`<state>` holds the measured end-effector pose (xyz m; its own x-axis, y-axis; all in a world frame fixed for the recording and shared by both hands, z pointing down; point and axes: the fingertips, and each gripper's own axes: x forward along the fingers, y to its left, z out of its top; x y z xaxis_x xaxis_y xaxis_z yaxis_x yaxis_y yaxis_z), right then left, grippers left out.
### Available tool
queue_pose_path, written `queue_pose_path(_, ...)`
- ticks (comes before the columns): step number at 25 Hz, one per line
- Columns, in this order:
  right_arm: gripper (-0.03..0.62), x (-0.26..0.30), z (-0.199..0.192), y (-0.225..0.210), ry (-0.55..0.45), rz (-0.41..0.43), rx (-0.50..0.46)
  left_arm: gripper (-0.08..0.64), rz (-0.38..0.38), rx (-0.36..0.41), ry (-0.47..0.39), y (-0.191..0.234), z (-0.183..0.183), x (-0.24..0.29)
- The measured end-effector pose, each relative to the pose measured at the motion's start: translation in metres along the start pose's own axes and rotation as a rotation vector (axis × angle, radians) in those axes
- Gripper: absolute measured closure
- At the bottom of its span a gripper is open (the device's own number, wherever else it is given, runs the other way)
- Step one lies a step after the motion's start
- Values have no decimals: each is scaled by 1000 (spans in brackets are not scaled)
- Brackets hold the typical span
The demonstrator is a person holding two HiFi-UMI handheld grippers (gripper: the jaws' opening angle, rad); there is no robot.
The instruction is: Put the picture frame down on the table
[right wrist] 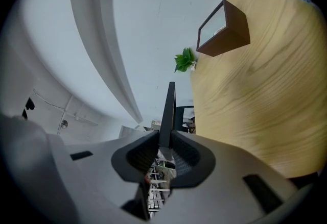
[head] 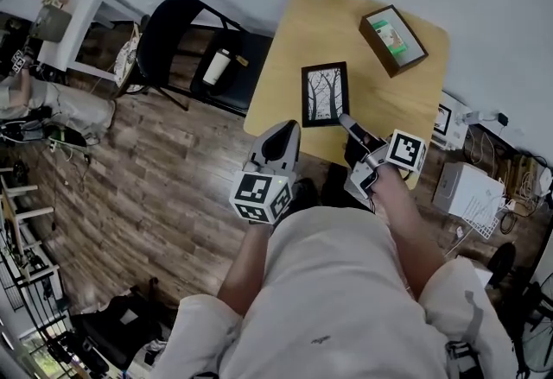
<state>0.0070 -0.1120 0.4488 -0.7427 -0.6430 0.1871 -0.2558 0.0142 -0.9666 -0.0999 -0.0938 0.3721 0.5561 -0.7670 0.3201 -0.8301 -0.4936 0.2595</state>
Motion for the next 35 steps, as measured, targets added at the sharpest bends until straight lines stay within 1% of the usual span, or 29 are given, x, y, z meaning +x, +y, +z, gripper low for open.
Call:
queue_pose_path(4, 522, 1, 7, -15, 39, -5, -1, 552, 40, -16, 3, -5, -10, 7)
queue_pose_path(7, 522, 4, 13, -22, 64, 18, 5, 552, 75, -37, -4, -7, -17, 13)
queue_pose_path(9, 522, 6, 15, -28, 83, 19, 1, 552, 95, -55, -4, -7, -23, 16)
queue_pose_path(15, 522, 10, 19, -47, 113, -8, -31, 552, 113, -61, 7, -8, -32, 24)
queue_pose_path(19, 522, 13, 17, -59, 120, -22, -51, 552, 107, -79, 28, -6, -41, 30)
queue_pose_path(22, 522, 15, 17, -68, 121, -45, -62, 552, 94, -71, 51, -4, -45, 37)
queue_pose_path(28, 522, 21, 13, -89, 131, -78, -65, 552, 81, -80, 58, 2, -49, 45)
queue_pose_path(35, 522, 29, 13, -110, 158, -122, -103, 552, 79, -90, 70, 11, -58, 53)
